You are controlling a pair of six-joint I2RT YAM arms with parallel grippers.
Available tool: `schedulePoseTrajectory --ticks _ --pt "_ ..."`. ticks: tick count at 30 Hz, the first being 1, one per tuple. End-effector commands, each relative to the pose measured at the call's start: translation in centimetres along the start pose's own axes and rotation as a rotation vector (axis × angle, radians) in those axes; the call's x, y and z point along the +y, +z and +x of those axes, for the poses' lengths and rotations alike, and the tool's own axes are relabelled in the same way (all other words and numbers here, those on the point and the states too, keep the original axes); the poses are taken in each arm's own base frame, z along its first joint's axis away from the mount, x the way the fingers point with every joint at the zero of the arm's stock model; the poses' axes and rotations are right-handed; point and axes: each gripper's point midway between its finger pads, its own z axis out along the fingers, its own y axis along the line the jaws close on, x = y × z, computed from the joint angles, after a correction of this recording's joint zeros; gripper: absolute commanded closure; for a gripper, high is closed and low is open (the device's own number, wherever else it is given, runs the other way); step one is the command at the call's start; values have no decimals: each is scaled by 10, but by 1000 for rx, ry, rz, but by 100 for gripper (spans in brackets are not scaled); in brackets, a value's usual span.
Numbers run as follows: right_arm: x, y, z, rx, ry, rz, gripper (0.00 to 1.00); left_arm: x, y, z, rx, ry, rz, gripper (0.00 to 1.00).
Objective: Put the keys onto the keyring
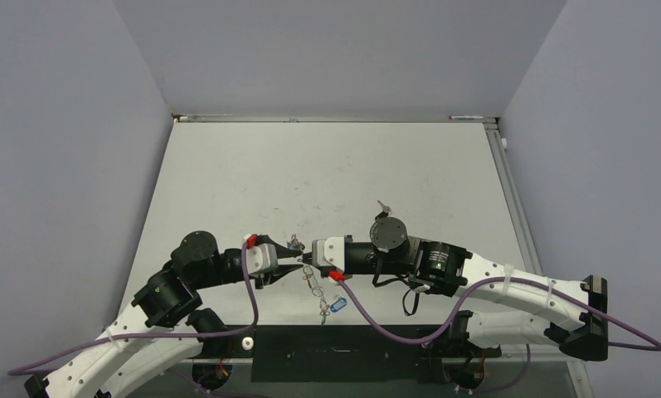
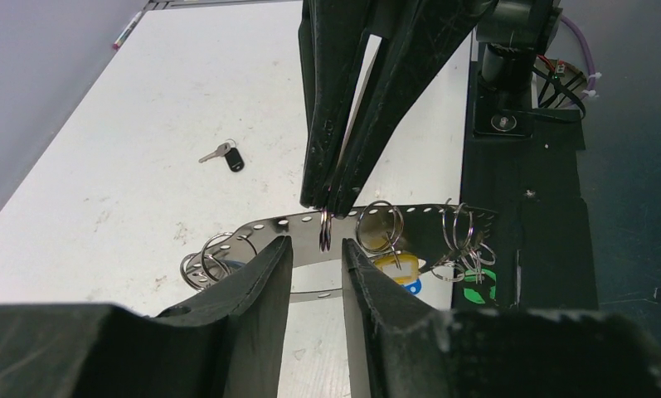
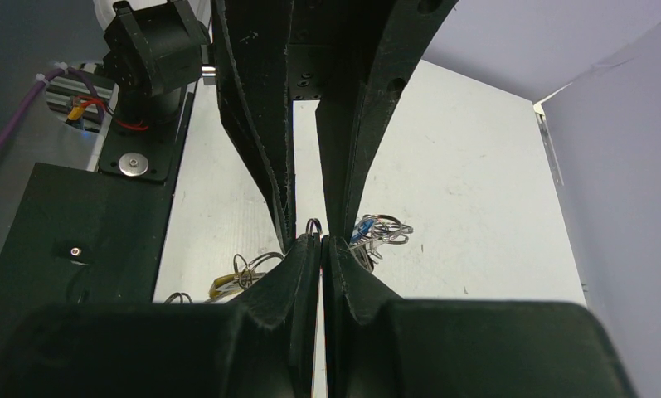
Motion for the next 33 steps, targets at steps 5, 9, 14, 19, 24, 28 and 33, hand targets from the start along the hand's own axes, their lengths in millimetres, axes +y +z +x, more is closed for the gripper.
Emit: schedulePoseTrajectory --ticks 5,9,14,19,24,28,33 --pt "-14 -6 -39 -116 -37 47 95 3 -2 -14 -43 24 -17 75" --pt "-14 -4 -38 -110 -39 45 95 3 -4 -17 -45 19 -16 75" --pt "-14 -3 -37 -104 -39 43 95 1 -5 -19 -42 16 -5 75" --pt "-14 -2 -34 -96 -38 44 95 0 -4 -19 -43 19 3 78" --pt "-14 -1 -33 -87 -37 40 95 1 -2 -20 -43 19 5 86" --pt "-13 0 -31 -81 -37 36 95 2 -1 -20 -47 15 -1 86" --pt "-13 2 -28 -68 -38 35 95 1 -1 -19 -41 13 5 91"
